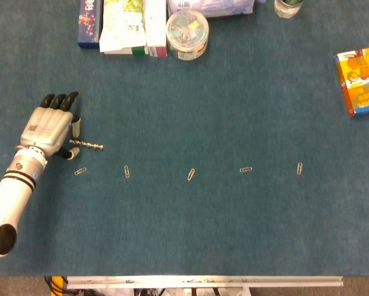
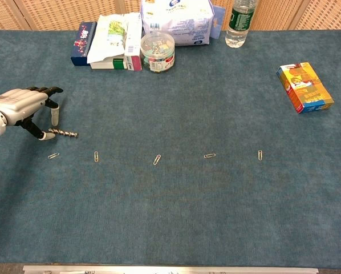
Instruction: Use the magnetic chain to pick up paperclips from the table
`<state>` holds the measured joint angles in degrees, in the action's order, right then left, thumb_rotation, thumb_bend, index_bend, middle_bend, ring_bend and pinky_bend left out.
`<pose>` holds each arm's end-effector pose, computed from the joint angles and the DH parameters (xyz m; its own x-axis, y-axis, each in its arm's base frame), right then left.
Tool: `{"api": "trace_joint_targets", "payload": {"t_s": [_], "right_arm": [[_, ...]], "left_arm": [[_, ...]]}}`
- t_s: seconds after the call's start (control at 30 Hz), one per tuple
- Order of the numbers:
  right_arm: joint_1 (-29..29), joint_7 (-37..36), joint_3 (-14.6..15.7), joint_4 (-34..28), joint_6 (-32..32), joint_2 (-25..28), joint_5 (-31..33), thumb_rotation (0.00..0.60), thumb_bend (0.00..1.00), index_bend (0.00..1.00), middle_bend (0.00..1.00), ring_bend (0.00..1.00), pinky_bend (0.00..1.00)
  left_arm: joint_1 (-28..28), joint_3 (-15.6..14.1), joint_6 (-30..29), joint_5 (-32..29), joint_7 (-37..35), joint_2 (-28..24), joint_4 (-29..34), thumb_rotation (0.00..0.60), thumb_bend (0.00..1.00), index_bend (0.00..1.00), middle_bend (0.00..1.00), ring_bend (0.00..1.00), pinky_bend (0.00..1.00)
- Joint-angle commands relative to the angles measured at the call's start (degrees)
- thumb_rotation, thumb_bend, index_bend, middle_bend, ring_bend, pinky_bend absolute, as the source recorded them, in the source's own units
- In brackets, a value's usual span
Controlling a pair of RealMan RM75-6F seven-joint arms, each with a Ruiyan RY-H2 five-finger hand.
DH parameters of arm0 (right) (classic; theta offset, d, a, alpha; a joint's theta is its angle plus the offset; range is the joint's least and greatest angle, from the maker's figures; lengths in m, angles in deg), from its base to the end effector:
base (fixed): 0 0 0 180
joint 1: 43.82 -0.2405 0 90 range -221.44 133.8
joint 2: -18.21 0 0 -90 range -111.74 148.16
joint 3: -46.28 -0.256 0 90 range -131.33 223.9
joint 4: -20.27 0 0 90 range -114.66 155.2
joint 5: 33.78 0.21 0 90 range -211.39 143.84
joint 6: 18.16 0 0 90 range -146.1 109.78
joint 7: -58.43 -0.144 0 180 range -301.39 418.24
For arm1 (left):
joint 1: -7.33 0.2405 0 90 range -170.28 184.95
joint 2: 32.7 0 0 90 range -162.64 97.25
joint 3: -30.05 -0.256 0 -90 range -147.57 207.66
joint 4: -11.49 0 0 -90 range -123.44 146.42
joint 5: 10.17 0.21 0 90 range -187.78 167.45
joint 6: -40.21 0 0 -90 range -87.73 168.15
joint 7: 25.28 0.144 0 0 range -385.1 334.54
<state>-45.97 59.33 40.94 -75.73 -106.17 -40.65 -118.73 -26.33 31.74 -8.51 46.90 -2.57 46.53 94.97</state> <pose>-0.3082 -0.1744 0.1959 0.4330 0.0731 0.8984 -0.9014 0.0451 0.4307 -0.2759 0.3033 0.0174 0.5574 0.4699 0.6845 0.8207 -0.1872 -0.5398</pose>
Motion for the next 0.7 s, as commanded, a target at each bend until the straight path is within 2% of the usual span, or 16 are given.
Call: {"api": "trace_joint_targets", "payload": {"t_s": [0.03, 0.27, 0.7], "right_arm": [[0.0, 0.0, 0.0, 0.0, 0.1, 0.0, 0.1, 0.600, 0.11, 0.18, 0.16, 0.11, 0.16], [-0.1, 0.1, 0.0, 0.1, 0.2, -0.1, 0.1, 0.600, 0.11, 0.18, 0.16, 0.11, 0.16], [0.0, 0.0, 0.0, 0.0, 0.1, 0.0, 0.1, 0.600, 0.11, 0.18, 0.16, 0.11, 0.16]], "left_arm": [[-0.1, -0.1, 0.5, 0.1, -0.5, 0.1, -0.4, 0.600, 0.22, 0.50, 0.00, 0.00, 0.02], [-0.6, -0.5, 1.2, -0.1, -0.8, 0.2, -0.9, 0.600, 0.28, 0.50, 0.00, 0.00, 0.02], [-1.2, -0.9, 2.1, -0.7, -1.3, 1.4, -2.4, 0.600, 0.28, 0.51, 0.00, 0.00, 0.02]]}}
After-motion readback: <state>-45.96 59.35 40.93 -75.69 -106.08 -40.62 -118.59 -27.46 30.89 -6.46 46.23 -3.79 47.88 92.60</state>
